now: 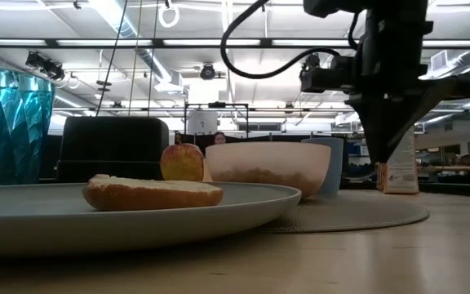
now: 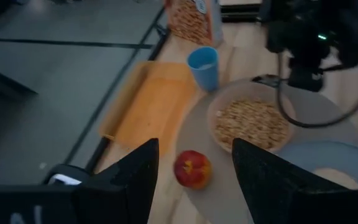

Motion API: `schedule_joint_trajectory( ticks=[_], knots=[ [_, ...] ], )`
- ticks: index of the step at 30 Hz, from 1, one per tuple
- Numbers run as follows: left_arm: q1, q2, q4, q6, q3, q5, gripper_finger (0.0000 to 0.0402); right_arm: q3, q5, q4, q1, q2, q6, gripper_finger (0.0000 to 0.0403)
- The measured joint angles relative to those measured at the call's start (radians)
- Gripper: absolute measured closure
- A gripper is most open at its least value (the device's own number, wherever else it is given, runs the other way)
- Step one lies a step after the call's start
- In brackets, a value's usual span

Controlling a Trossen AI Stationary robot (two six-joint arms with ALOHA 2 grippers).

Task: Arrange a breakfast setting
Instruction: Put the black spoon on the gray placemat to the right of the pink bowl

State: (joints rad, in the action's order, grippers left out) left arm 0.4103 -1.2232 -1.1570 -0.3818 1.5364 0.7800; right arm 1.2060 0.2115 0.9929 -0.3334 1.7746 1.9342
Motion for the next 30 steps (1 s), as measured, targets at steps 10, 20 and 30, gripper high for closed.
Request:
schedule_joint_trajectory(
  ticks=[10, 20, 30],
  knots=[
    [0.016, 0.0, 0.0, 0.0, 0.0, -0.071, 0.0191, -0.121, -0.117, -0.122, 0.065, -0.07, -0.048, 0.0377],
    [0.016, 0.0, -0.002, 0.0, -0.001, -0.071, 0.0191, -0.194, -0.097, -0.234, 0.094, -0.076, 0.007, 0.0374],
    [0.016, -0.001, -0.002, 0.025, -0.001, -0.071, 0.0191, -0.195, -0.102, -0.231, 0.139, -0.076, -0.019, 0.0372]
  ],
)
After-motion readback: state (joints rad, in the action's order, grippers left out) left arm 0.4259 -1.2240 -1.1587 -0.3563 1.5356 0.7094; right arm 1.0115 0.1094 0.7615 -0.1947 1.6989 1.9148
